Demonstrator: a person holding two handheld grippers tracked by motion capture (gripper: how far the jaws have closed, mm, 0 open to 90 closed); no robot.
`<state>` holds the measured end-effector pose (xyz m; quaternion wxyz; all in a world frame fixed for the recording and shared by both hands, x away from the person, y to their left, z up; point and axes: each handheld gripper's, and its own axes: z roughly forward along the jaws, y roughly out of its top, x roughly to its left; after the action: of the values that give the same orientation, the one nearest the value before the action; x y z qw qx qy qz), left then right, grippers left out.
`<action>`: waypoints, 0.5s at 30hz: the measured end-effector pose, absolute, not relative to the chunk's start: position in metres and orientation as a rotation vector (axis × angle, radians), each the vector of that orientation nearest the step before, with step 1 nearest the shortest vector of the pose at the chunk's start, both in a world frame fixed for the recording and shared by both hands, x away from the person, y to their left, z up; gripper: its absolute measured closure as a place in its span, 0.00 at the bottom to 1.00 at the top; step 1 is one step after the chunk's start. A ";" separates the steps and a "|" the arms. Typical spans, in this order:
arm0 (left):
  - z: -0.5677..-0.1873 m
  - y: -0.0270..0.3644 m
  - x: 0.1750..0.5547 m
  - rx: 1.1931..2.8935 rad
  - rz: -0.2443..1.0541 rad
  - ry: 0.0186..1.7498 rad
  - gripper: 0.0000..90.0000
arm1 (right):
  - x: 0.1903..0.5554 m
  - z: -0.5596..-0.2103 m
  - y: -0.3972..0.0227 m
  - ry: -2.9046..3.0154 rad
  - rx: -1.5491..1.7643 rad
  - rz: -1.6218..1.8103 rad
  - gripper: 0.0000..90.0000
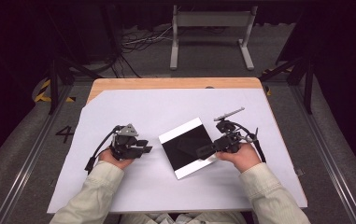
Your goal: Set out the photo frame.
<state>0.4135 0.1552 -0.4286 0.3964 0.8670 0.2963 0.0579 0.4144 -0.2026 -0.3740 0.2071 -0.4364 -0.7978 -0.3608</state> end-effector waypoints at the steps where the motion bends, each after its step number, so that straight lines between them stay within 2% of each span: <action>1: -0.428 0.156 0.414 2.203 0.154 0.742 0.72 | 0.414 -0.374 -0.203 -2.215 -1.218 -1.014 0.88; 6: -0.429 0.155 0.414 2.200 0.146 0.748 0.72 | 0.414 -0.371 -0.206 -2.176 -1.213 -1.090 0.96; 15: -0.429 0.155 0.414 2.197 0.147 0.751 0.72 | 0.412 -0.368 -0.208 -2.186 -1.232 -1.181 0.97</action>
<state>0.4135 0.1552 -0.4286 0.3962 0.8671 0.2962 0.0582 0.4116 -0.2082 -0.3683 0.1832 -0.4367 -0.7750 -0.4185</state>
